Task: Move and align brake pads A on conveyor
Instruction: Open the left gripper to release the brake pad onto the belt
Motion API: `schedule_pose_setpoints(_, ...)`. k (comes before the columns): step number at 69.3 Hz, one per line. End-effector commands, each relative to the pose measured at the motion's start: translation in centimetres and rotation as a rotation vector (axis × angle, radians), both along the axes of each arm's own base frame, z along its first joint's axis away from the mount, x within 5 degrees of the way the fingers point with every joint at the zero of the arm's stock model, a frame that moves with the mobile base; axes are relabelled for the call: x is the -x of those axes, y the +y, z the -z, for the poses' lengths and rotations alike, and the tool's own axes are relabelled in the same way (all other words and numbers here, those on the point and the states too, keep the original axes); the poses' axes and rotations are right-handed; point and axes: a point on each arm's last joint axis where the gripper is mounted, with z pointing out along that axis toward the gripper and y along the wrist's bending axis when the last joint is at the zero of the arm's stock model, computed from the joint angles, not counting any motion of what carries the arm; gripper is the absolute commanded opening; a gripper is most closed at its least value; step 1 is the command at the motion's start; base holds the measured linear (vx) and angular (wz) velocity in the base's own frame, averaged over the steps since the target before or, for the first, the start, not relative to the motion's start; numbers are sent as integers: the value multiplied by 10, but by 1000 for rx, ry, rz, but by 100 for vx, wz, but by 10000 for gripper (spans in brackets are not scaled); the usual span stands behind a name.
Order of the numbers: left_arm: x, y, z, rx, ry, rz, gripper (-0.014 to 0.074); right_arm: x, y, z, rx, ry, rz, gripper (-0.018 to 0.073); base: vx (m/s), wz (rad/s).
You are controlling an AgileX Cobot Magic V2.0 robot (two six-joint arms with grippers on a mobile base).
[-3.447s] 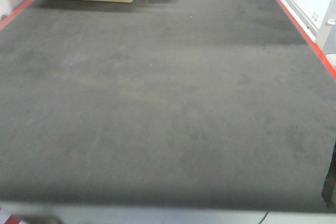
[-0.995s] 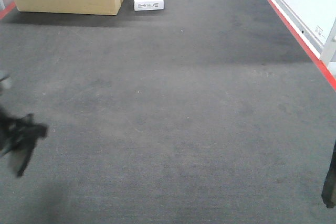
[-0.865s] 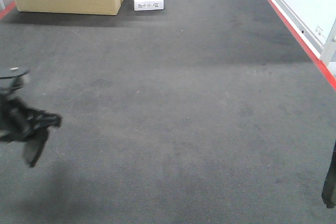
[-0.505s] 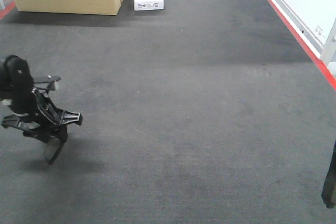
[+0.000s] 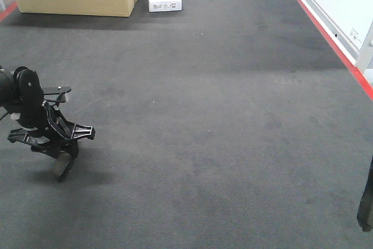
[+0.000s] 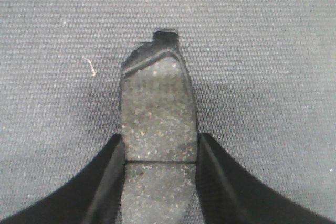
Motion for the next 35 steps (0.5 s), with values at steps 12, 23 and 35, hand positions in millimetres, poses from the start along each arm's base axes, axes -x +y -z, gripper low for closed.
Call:
schedule_pose_setpoints(12,-2,-3,-31,12,-78,7,594,-2,0,-16,-24,-110,-2,-8,0,0)
schedule_pose_setpoints(23,-5,-4,-47,7,-72,43,671,-2,0,-16,-24,-110,-2,-8,0,0)
schedule_pose_setpoints(35,-2,-4,-87,-1,-139,104,632,-2,0,-16,-24,-110,-2,-8,0,0)
